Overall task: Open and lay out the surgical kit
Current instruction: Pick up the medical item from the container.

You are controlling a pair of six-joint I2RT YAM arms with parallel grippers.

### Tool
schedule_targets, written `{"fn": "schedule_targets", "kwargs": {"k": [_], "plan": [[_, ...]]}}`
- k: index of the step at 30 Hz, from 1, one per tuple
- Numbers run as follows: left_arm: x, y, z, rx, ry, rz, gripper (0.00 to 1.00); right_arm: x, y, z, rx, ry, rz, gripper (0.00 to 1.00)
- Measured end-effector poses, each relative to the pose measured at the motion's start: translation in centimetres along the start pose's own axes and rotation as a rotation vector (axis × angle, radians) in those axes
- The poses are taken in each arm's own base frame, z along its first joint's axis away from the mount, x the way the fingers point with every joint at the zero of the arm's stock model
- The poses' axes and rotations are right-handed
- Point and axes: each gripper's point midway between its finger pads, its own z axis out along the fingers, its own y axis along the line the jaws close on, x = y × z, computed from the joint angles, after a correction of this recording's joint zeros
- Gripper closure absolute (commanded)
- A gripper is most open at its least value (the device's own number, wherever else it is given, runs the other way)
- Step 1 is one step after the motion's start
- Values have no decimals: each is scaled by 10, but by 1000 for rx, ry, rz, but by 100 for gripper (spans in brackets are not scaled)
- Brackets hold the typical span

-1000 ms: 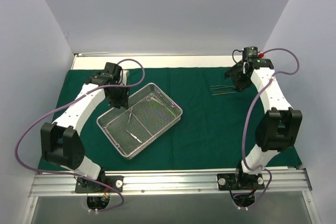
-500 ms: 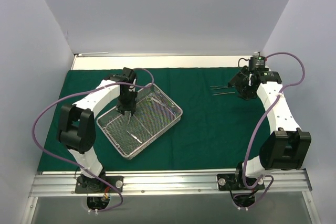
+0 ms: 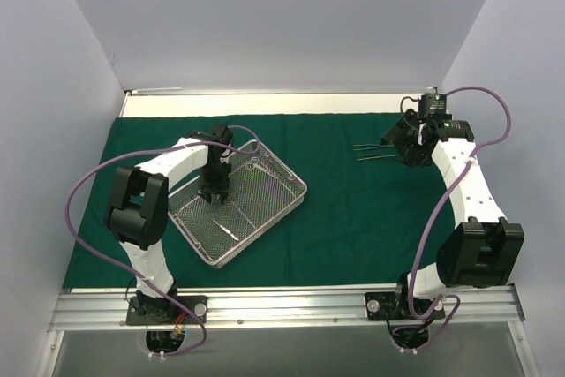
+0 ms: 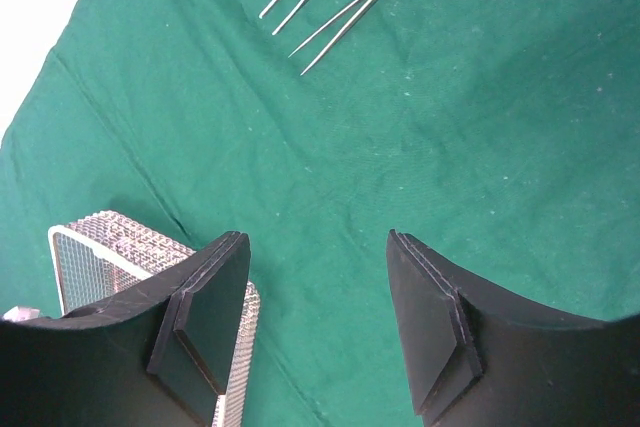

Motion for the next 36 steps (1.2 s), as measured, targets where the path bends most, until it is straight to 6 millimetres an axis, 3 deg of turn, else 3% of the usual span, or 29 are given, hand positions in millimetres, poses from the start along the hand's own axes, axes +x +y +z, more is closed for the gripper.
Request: {"fn": "schedule_targets", "kwargs": {"k": [6,13,17,21,26,30,32,36], "plan": [[-3,-1,4,1,-5,-7,54,1,1,0,-6,4,0,43],[-3,0,17,-10,15,-13,65,0,2,0,-8,3,0,43],[-4,-1,18,-12,10,-17,77,1,2,0,-8,3,0,43],[-4,-1,18,-11,8,-16,97,1,2,0,-7,3,0,43],[-4,2,14,-21,10,-5,98,-2,7,1,-11,5,-7,43],[-9,2,-7,-13,-9,3,98,-5,21,2,-30,3,-27,43],[-18,-2,-28,22,-56,4,98,-4,34,3,-49,8,-53,43],[-37,-20,-82,161,-186,25,98,11,79,4,-180,55,-129,45]]}}
